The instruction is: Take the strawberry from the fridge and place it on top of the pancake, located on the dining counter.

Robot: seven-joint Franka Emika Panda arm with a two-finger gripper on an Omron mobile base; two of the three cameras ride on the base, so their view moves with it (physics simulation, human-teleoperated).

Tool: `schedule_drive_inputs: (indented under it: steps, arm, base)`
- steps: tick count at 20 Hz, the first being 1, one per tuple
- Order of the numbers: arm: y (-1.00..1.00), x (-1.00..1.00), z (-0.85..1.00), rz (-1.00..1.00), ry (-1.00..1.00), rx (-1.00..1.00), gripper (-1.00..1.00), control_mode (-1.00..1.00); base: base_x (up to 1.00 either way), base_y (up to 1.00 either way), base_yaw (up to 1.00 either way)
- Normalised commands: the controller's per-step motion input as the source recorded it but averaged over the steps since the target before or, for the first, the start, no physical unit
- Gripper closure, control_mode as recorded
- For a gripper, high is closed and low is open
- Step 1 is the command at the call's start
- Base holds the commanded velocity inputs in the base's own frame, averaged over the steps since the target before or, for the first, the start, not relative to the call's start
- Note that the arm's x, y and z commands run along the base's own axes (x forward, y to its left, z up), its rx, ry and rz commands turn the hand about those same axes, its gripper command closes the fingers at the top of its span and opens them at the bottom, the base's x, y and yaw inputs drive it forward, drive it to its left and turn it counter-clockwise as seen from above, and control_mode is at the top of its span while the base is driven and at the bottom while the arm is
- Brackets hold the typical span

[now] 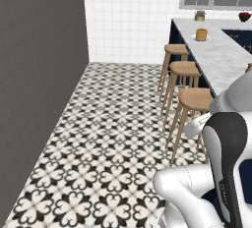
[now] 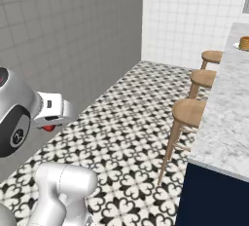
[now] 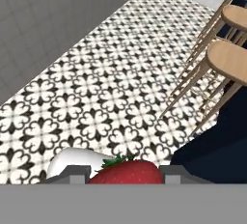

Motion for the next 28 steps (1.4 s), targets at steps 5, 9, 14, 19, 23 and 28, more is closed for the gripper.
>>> schedule_drive_inputs:
  steps: [5, 9, 14, 19, 23, 28]
  arm:
    - [0.00, 0.00, 0.00, 0.00, 0.00, 0.00, 1.00, 1.00]
    - [0.00, 0.00, 0.00, 0.00, 0.00, 0.00, 1.00, 1.00]
    - [0.00, 0.00, 0.00, 0.00, 0.00, 0.00, 1.00, 1.00]
    - [0.00, 0.00, 0.00, 0.00, 0.00, 0.00, 1.00, 1.00]
    - [0.00, 0.00, 0.00, 0.00, 0.00, 0.00, 1.00, 1.00]
    - [0.00, 0.00, 0.00, 0.00, 0.00, 0.00, 1.00, 1.00]
  base:
    - [1.00, 0.83, -0.53]
    - [0.98, 0.71, -0.53]
    - [0.85, 0.61, -0.55]
    - [0.78, 0.67, -0.54]
    - [0.65, 0.86, -0.52]
    - [0.62, 1.00, -0.51]
